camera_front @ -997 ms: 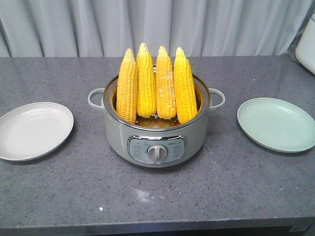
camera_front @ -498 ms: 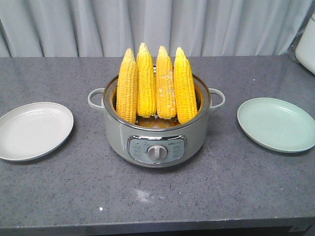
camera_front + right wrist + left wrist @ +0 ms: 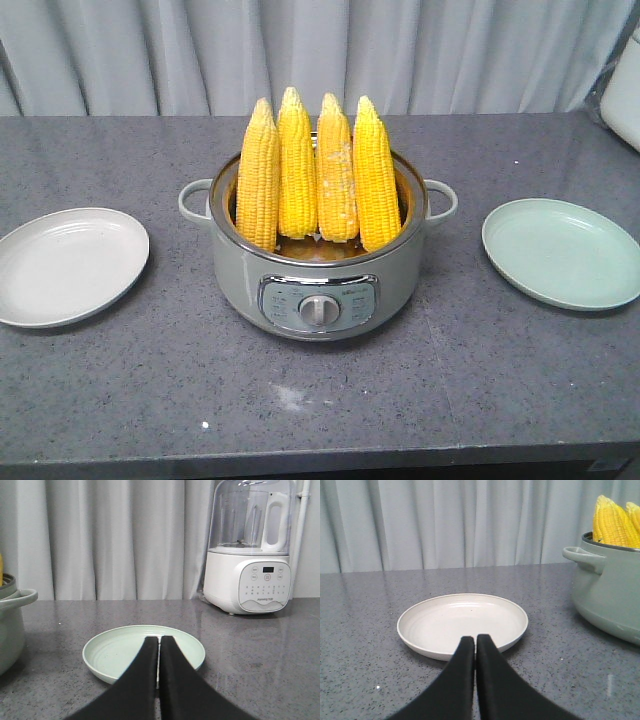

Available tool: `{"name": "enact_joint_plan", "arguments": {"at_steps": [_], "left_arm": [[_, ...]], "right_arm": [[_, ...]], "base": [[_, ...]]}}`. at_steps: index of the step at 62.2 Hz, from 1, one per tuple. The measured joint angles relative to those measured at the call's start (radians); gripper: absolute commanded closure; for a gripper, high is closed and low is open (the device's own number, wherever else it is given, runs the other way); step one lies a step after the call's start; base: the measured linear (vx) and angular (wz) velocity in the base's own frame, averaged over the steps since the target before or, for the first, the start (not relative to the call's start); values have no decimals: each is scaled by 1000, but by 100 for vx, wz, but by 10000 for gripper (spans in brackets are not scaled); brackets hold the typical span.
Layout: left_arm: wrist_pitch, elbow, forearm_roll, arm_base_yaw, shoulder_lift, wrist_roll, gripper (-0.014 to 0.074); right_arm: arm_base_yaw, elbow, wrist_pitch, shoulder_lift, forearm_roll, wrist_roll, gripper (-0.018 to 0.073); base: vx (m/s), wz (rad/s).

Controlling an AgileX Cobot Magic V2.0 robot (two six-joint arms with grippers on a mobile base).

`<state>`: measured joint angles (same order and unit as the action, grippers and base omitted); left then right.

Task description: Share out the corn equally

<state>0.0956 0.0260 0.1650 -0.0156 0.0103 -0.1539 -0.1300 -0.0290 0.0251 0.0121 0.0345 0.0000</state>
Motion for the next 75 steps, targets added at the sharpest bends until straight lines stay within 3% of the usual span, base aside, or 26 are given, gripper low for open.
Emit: {"name": "enact_joint_plan", "arguments": {"at_steps": [43, 48, 54, 67, 75], "left_arm": [[0, 0, 0, 0, 0, 0, 603], [-4, 0, 0, 0, 0, 1, 603], [-28, 0, 22, 0, 0, 50, 603], [-54, 0, 176, 0, 0, 284, 603], [-60, 0, 202, 0, 0, 342, 603]], "right_arm": [[0, 0, 31, 0, 0, 0, 562], [0, 0, 53, 0, -27, 49, 562], [0, 0, 84, 0, -105, 182, 562], [0, 0, 96, 0, -303, 438, 562], [0, 0, 110, 0, -405, 530, 562]], "base": [[0, 0], [0, 0], [0, 0], [0, 0], [0, 0]]}}
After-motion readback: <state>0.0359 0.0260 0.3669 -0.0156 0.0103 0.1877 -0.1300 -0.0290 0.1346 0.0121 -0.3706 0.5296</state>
